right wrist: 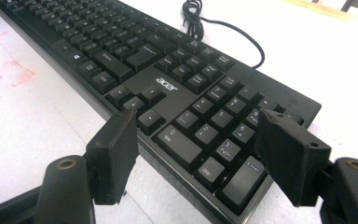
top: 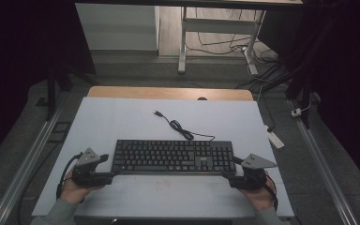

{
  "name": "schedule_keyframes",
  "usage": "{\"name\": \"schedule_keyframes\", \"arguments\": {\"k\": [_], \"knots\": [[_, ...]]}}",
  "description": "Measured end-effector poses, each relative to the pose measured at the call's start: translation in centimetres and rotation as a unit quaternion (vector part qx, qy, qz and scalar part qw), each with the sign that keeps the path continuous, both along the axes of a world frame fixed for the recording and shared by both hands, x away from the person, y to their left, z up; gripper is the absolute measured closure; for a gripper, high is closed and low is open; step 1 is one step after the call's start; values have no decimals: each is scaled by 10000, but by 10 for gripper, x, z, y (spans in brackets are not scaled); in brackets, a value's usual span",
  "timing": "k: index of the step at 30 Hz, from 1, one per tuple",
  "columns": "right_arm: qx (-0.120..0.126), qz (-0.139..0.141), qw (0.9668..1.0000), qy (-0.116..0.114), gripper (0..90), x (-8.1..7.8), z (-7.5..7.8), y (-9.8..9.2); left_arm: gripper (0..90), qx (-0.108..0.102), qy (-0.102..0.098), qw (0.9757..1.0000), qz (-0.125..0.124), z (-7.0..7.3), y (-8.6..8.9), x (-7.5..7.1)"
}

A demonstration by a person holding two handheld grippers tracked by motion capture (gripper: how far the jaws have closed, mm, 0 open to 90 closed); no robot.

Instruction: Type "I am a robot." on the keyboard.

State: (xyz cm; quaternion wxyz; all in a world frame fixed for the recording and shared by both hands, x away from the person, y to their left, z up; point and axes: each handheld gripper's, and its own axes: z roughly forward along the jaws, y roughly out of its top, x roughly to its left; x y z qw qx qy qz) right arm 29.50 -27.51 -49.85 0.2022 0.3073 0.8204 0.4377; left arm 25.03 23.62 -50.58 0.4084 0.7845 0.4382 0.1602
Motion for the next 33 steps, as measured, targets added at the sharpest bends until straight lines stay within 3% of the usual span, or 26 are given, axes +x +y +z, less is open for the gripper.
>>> {"name": "schedule_keyframes", "arguments": {"k": [17, 33], "knots": [[14, 10, 10000, -8, 305, 0, 2, 1, 250, -39, -20, 10000, 36, 3, 1, 0], [-1, 248, 9997, -24, 340, -1, 8, 26, 305, -259, -61, 9996, 55, 8, 3, 1]]}}
